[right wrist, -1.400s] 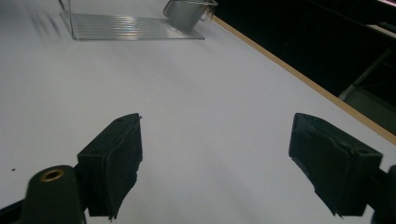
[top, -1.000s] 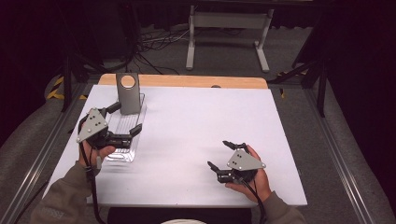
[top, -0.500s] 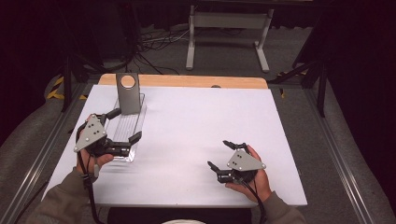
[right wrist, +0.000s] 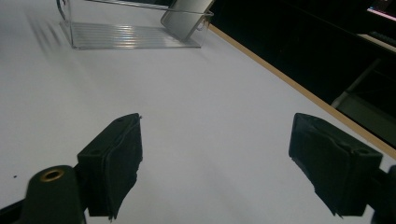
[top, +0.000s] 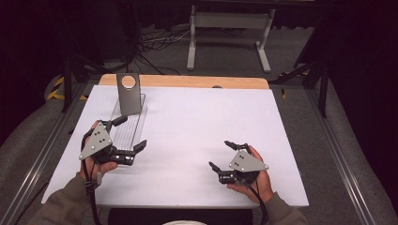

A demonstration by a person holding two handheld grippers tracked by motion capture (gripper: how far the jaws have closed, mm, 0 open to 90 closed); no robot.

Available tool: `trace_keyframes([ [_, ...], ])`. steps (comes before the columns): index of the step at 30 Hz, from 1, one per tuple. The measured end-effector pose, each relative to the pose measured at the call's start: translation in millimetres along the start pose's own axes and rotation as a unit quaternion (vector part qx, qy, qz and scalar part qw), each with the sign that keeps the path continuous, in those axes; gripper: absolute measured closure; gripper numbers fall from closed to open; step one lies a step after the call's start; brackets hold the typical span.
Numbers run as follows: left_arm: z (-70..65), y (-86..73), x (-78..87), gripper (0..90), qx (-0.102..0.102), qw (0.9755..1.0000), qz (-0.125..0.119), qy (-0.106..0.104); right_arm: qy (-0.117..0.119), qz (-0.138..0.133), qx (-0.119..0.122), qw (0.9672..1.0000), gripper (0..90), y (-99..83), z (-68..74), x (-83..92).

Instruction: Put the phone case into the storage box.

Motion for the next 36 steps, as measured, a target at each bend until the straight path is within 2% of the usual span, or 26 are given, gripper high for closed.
trace_keyframes([
  [10, -12.3, -4.2, -2.6, 4.4, -0.004, 0.9999, 0.005, -0.015, -0.002, -0.002, 0.002, 1.0, 18.4, 1.1, -1.0, 1.2],
  [13, -16.7, -6.3, -2.8, 4.5, 0.001, 0.9998, 0.004, -0.021, -0.003, -0.002, 0.0, 1.0, 18.4, 1.1, -1.7, 1.5],
  [19, -27.4, -13.5, -2.9, 4.5, -0.003, 0.9994, 0.015, -0.031, -0.003, -0.002, 0.0, 1.0, 18.4, 1.0, -1.8, 1.6],
  [28, -41.4, -30.5, -3.6, 4.9, -0.008, 0.999, 0.031, -0.03, -0.002, -0.002, 0.004, 1.0, 18.5, 3.5, 2.1, 3.2],
  [33, -45.4, -39.8, -1.7, 6.2, 0.0, 0.9989, 0.033, -0.033, -0.005, -0.001, 0.008, 1.0, 18.4, 4.1, 2.1, 4.1],
  [34, -48.2, -43.9, -1.7, 6.4, 0.006, 0.9985, 0.039, -0.04, -0.007, -0.002, 0.008, 0.9999, 18.4, 4.2, 1.8, 4.6],
  [36, -50.3, -47.7, -1.5, 6.8, 0.005, 0.9982, 0.043, -0.042, -0.008, 0.0, 0.006, 1.0, 18.4, 4.0, 1.4, 5.4],
])
Point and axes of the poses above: each handheld gripper's, and its own axes: x roughly backward along the jaws, y roughly out of its top, z roughly to its left, the point moved 10 cm from there along -x, roughly forward along the jaws, and after that the axes turned 7 degrees about x, right-handed, at the moved point
